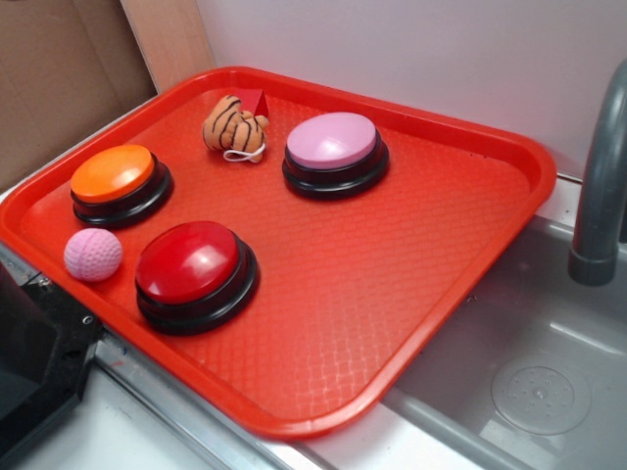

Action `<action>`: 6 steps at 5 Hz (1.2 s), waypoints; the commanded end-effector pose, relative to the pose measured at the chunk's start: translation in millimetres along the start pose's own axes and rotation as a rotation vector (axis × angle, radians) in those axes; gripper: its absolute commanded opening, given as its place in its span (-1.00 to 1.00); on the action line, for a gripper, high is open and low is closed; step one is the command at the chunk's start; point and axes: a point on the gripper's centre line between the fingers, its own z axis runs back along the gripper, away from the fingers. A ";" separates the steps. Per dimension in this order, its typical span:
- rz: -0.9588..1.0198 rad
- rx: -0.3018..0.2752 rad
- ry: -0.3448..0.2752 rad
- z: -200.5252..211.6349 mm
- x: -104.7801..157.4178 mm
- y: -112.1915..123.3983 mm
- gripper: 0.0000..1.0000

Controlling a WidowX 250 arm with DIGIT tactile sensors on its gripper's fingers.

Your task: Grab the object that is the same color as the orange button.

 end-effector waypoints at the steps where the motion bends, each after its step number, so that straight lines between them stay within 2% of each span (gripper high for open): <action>1: 0.000 0.000 0.000 0.0 0.0 0.0 1.00; 2: 0.219 -0.032 -0.029 -8.8 39.5 5.2 1.00; 3: 0.386 -0.037 -0.022 -29.2 71.7 9.4 1.00; 4: 0.609 -0.019 -0.083 -50.5 94.3 20.9 1.00; 5: 0.847 0.018 -0.206 -83.5 119.7 41.8 1.00; 6: 1.060 0.026 -0.290 -102.7 123.6 58.5 1.00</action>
